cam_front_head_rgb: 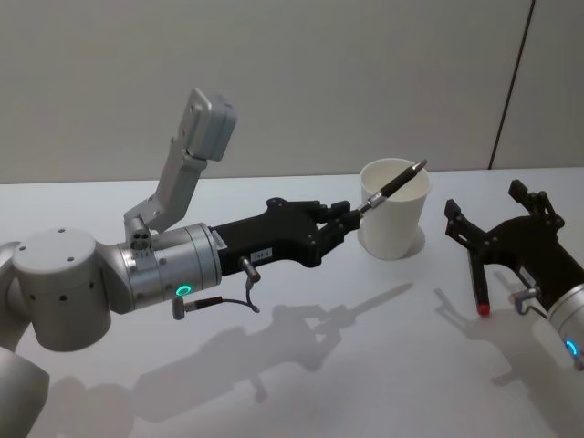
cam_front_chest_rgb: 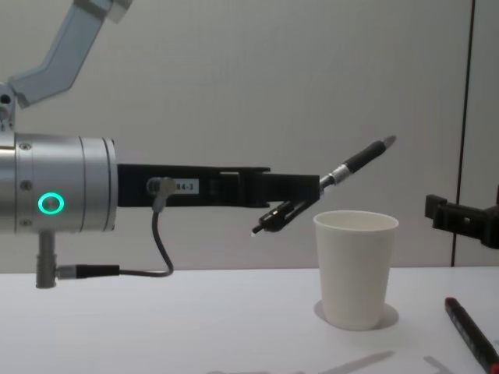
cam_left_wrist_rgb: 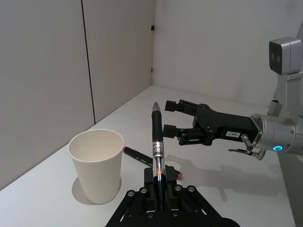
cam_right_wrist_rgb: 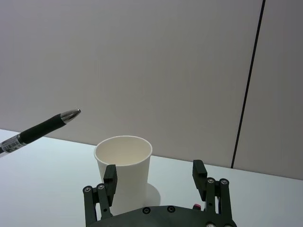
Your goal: Place the pen into the pen holder.
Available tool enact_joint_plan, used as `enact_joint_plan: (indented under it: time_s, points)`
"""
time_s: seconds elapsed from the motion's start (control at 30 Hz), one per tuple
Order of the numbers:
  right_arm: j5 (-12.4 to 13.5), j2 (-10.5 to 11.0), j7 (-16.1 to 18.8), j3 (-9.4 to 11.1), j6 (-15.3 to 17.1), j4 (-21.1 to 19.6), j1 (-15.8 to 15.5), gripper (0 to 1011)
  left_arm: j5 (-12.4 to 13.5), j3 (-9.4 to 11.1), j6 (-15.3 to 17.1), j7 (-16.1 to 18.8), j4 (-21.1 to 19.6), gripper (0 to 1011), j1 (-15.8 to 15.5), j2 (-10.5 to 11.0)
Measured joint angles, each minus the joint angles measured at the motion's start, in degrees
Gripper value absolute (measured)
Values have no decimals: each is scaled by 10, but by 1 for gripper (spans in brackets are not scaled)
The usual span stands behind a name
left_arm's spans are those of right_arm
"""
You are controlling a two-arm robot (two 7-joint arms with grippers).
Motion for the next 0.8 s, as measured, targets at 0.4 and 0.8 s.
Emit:
enact_joint_plan:
  time_s: [0.4,0.8]
  points:
    - [47,0,33,4,-10,-4,-2,1001,3,4,-4,1,2,149,-1,-3]
    - [141,3,79,10,-15,-21,-17,1001,5,5,-5,2,3,149,-2,-3]
